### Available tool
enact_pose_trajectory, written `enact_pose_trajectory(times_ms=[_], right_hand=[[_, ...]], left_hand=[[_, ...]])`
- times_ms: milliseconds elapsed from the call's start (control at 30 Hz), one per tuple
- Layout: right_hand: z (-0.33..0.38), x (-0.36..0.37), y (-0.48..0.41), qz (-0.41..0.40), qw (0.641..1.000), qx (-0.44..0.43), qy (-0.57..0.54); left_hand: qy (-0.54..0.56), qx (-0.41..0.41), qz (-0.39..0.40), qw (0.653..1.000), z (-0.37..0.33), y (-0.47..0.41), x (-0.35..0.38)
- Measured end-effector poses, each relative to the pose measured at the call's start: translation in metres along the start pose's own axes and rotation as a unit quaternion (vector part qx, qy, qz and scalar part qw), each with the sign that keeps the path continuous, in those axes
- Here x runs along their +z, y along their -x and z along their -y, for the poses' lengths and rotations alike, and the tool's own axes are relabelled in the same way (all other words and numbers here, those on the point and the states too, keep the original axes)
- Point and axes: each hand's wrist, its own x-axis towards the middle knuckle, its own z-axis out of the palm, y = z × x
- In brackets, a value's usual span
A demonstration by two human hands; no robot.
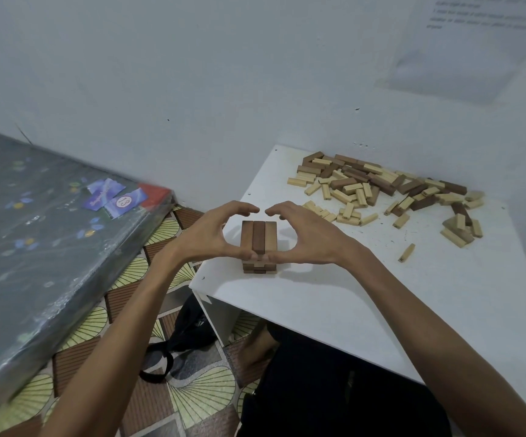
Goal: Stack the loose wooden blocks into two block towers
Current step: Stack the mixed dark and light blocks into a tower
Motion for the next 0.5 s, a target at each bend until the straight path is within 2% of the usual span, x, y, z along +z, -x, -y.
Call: enact_pose_trajectory(times_ms=[167,400,500], right_hand=[[-0.005,-0.015,0.014,-0.006,1.0,0.001,0.03],[-0.04,-0.048,0.048,-0.041,0.997,0.035,0.051],[-0.062,-0.065,0.061,-0.037,0.995,0.06,0.076]], left_hand=[[-0.024,0.015,0.01,1.0,-0.016,-0.005,0.002],[-0.144,0.051,0.018,0.988,-0.059,-0.036,0.011],[-0.172,0.058,0.048,0.982,-0.085,-0.061,0.025]])
